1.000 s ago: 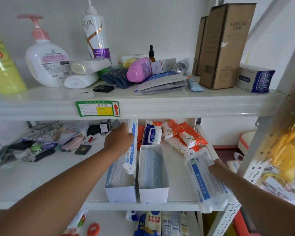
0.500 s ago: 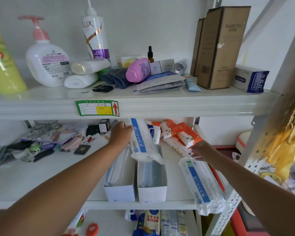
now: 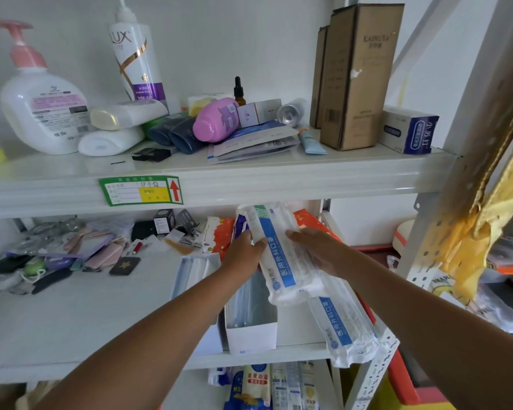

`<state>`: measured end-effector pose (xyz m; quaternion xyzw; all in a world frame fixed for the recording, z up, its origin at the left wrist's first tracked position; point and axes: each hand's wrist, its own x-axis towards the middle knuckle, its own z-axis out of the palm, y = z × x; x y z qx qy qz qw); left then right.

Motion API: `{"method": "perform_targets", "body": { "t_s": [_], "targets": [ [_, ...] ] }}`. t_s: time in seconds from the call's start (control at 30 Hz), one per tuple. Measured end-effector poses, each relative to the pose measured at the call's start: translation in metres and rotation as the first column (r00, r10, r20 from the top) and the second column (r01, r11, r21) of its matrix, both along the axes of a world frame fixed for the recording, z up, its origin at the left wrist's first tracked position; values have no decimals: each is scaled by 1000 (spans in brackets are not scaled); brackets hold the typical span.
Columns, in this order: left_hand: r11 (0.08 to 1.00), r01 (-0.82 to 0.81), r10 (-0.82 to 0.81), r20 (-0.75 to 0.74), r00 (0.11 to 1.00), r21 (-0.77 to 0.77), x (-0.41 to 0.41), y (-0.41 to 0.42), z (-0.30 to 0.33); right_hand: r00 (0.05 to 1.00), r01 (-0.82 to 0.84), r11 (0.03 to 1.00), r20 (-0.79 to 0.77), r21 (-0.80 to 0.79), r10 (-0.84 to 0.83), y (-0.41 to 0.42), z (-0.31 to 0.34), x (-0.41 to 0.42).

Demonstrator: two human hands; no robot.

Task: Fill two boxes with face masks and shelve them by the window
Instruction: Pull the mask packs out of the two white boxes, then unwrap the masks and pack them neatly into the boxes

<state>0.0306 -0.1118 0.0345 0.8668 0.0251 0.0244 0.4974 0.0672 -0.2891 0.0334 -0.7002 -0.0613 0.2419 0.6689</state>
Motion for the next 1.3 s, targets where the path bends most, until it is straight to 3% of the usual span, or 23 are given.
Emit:
{"method": "perform_targets", "body": {
  "t_s": [0.17, 0.23, 0.33, 0.43, 0.6, 0.77, 0.83, 0.87, 0.97, 1.07, 1.2, 1.3],
  "targets": [
    [999, 28, -25, -87, 996, 36, 0, -1, -9, 962, 265, 957, 102, -116, -254, -28, -1, 0],
    [978, 40, -31, -47, 998, 206, 0, 6, -13, 921, 388, 896, 126, -214, -369, -40, -12, 4],
    [763, 78, -122, 24, 992, 641, -9, 25, -19, 882, 467, 788, 146, -402, -448, -54, -36, 6],
    [559, 90, -195, 25, 981, 824, -15, 46, -26, 871, 461, 716, 113, -524, -478, -63, -58, -2],
    [396, 70, -151, -10, 989, 916, -23, 78, -42, 862, 448, 616, 131, -648, -489, -73, -91, -12],
    [410, 18, -61, 8, 998, 912, -36, 98, -55, 819, 524, 483, 262, -702, -510, -58, -92, -21],
    [429, -15, -15, 24, 1000, 903, -40, 104, -61, 814, 550, 366, 384, -751, -437, -49, -89, -19],
    [438, -33, 3, 35, 999, 898, -42, 108, -64, 807, 575, 360, 436, -735, -400, -44, -85, -18],
    [474, -102, 47, 91, 995, 875, -45, 116, -73, 781, 617, 529, 536, -582, -322, -15, -68, -11],
    [549, -133, 120, 79, 990, 825, -49, 114, -84, 800, 535, 694, 554, -482, -231, 34, -47, -14],
    [589, -170, 168, 86, 982, 790, -54, 106, -100, 863, 333, 779, 504, -531, -26, 99, -55, -34],
    [587, -151, 172, 60, 983, 796, -53, 107, -101, 926, 235, 805, 378, -544, -15, 117, -70, -42]
  ]
}}
